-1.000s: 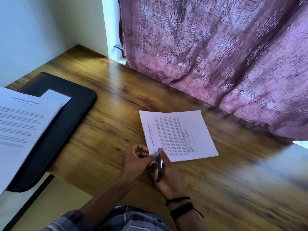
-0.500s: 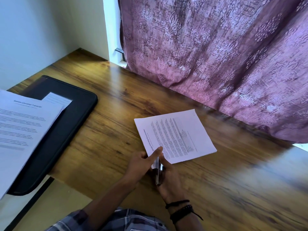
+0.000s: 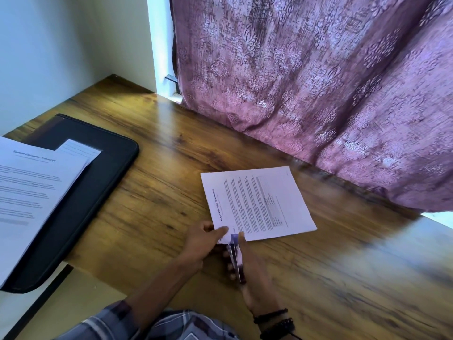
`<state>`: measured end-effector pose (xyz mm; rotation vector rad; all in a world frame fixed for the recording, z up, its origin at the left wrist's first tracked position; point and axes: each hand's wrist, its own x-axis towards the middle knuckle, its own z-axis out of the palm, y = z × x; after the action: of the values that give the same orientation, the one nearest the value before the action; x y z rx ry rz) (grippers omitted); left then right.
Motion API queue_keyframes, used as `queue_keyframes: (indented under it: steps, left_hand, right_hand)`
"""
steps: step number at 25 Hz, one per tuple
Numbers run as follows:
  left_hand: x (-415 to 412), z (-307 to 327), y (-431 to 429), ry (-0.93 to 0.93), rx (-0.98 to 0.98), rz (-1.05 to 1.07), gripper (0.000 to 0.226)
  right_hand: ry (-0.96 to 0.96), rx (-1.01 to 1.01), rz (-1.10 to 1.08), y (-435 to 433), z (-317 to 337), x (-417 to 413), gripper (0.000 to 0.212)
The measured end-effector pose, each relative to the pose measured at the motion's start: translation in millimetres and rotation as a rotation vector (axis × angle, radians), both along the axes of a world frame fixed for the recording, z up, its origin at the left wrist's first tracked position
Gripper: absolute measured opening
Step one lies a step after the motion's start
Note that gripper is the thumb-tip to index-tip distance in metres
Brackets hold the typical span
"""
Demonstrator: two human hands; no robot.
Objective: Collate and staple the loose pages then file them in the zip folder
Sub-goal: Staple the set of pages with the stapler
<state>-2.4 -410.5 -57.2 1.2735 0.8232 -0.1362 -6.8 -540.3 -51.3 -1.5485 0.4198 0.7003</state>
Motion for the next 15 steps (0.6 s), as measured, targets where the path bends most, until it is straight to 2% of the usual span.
queue_keyframes:
  steps: [3, 6, 9, 11, 15]
  left_hand:
    - [3.1, 1.4, 4.8, -0.063, 0.085, 0.026, 0.009]
    - [11.7, 12.3, 25.2, -0.12, 0.203, 0.044, 0.013]
    - [24.3, 36.5, 46.5, -0.263, 0.369, 0.075, 0.008]
    - [34.2, 60.4, 60.3, -0.407, 0.459, 0.12, 0.02]
    - [49.0, 116.3, 71.8, -0.697, 0.233, 0.221, 0.007]
  right_hand:
    - [-0.135, -0.246, -0.022, -22.6, 1.2, -1.3, 0.048]
    - [-0.378, -0.394, -0.06, -50.2, -2.5, 5.7, 0.045]
    - [-0.561, -0.65, -0.108, -74.3, -17.4, 16.6, 0.023]
    - [-0.615, -0.738, -0.127, -84.9, -26.7, 23.3, 0.021]
    - [-0.647, -0.851, -0.083, -95.1, -39.1, 35.2, 0.027]
